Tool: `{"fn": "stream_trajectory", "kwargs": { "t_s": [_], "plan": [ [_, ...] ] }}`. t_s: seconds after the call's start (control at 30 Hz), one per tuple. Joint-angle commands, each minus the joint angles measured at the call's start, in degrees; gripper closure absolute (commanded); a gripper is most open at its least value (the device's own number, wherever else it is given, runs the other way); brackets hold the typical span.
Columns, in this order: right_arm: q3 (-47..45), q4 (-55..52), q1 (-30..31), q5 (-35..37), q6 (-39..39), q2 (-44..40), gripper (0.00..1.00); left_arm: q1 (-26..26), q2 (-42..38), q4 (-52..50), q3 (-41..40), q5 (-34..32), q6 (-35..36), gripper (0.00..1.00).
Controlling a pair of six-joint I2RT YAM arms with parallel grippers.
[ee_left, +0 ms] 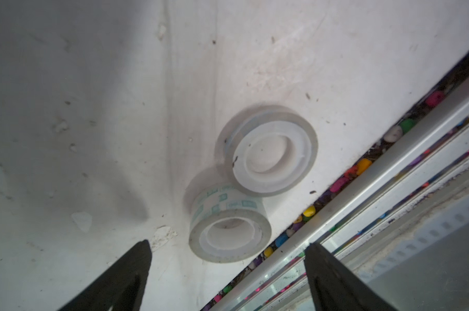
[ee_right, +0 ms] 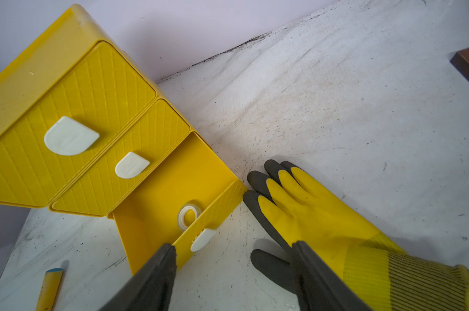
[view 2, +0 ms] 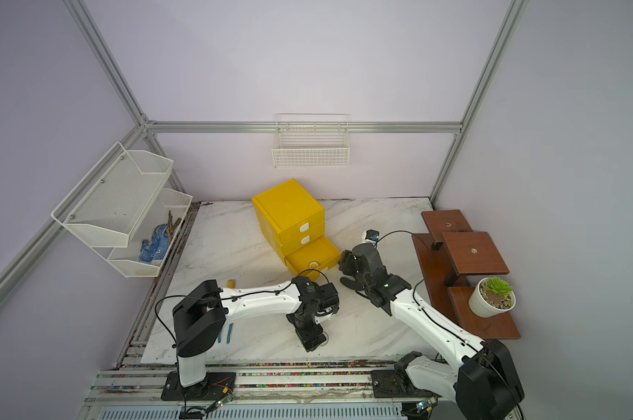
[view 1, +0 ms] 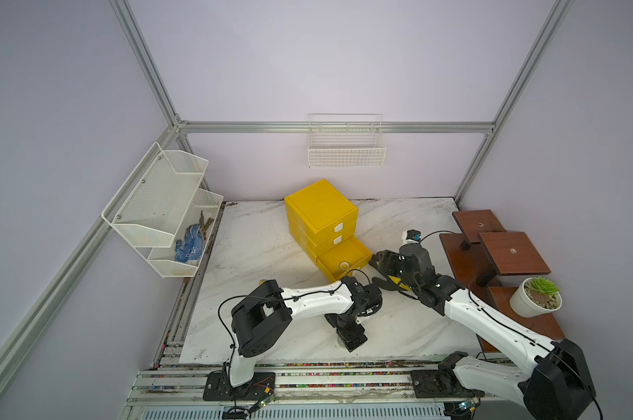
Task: Place the transparent tape into the drawer according to color
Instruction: Pick up the tape at the center of the board.
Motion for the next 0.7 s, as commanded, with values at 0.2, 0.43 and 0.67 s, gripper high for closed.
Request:
{"fn": "stream_trajectory", "kwargs": {
  "t_s": [0.2, 0.43, 0.67],
  "plan": [
    [0.27, 0.57, -0.58, -0.30, 0.84, -2.22, 0.27, -0.26, 2.03, -0.27, 1.92, -4.36, 1.00, 0.18],
    [0.18, 0.83, -1.04, -0.18, 1.09, -2.32, 0.27, -0.22, 1.85, 1.46, 1.09, -8.08, 0.01, 0.38],
    [0.27, 1.53, -1.53, -0.78, 1.43, -1.89, 0.27, 1.65, 1.52, 3.70, -1.20, -10.35, -2.69, 0.40]
  ]
}}
